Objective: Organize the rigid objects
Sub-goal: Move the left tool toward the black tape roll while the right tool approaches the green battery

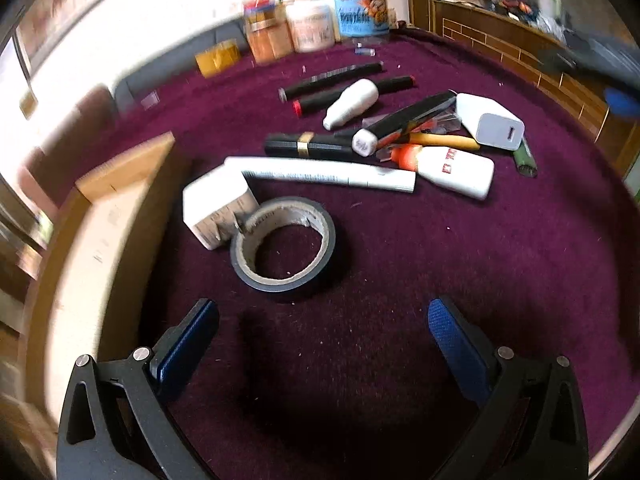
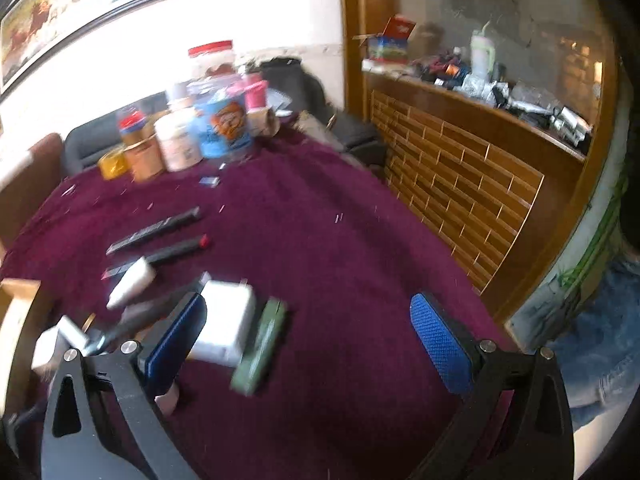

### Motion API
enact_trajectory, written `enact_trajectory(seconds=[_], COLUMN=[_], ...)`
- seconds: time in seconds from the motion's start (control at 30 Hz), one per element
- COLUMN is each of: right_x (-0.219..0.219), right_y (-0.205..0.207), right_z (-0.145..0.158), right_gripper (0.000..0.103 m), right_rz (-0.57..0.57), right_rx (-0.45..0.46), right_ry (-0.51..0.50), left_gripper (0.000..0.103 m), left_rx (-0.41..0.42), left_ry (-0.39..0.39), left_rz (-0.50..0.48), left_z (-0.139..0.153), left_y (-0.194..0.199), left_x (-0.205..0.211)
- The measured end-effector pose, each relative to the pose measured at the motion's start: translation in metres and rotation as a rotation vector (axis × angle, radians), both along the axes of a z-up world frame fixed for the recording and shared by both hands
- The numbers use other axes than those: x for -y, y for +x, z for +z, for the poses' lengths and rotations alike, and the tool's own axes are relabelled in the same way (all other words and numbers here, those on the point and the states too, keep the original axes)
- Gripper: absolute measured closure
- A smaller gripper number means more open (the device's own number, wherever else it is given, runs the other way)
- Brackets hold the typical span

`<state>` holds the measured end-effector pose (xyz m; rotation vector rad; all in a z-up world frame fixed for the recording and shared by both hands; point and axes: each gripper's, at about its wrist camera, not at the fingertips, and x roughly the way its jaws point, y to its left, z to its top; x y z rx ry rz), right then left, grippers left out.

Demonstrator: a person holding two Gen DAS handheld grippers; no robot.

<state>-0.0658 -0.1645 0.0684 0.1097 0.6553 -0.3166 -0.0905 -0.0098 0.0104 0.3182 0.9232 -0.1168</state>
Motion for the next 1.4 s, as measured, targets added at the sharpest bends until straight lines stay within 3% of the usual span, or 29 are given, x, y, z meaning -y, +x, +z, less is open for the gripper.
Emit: enact_trajectory(seconds=[0.07,0.13,0.2,0.3,0.4,0.57,0.63,0.77,0.87,1.13,1.23,1.3,1.37,1.4], right_x=[0.003,0.009,0.015,0.026,0.032,0.033,0.035,0.038,0.040,0.046,0.044,0.042,0.042,0.042], right_y=[0.008,0.016,0.014,0.009,-0.001,0.005,0.006,0.005,0.007,0.010,0.012,0.011,0.010,0.011], right_z=[-0.003,-0.010,-0.017,-0.018,-0.010,-0.014,-0.015,-0.016,-0.018,-0.024,-0.026,-0.025,-0.024,-0.025], right_gripper=[0.001,0.001,0.001,0.001,0.001,0.001,0.001,0.001,0.001,0.001,0.001,0.001,0.001,0.001], right_rz=[-0.016,-0.031,-0.048,-0.066,-0.085,-0.059,-0.055,-0.051,-0.044,-0.044,-0.033,-0.033,-0.038,-0.038], right_rx=[0.020,0.032,0.050,0.063,0.121,0.098,0.090,0.095,0.086,0.062,0.047,0.049,0.054,0.053], right_ry=[-0.015,0.005,0.023,0.057,0.048,0.077,0.091,0.114,0.132,0.177,0.169,0.157,0.149,0.148], left_gripper=[0.001,0.001,0.001,0.001,0.001,0.001,0.004,0.005,0.005,0.005,0.005,0.005,0.006,0.006], left_rx=[0.050,0.053,0.001,-0.138,-0.133,-0.154,-0.198,-0.072,-0.064,-0.125,-0.072,-0.082,-0.148,-0.139], left_ry=[0.070,0.071,-0.002,-0.191,-0.266,-0.125,-0.163,-0.229,-0.236,-0.294,-0.209,-0.165,-0.162,-0.197], left_rz=[-0.023,-0.044,-0.050,-0.007,0.005,-0.019,-0.030,-0.024,0.009,0.093,0.107,0.097,0.079,0.079], left_z=[0.001,0.001,0.000,-0.004,-0.001,0.000,0.006,0.050,0.062,0.041,0.035,0.025,0.011,0.012], left_y=[-0.009,-0.011,-0.005,0.014,0.015,0.005,0.008,0.013,0.028,0.071,0.091,0.106,0.117,0.117], left_x=[0.009,0.009,-0.001,-0.026,-0.036,-0.017,-0.019,-0.038,-0.050,-0.066,-0.061,-0.058,-0.054,-0.057])
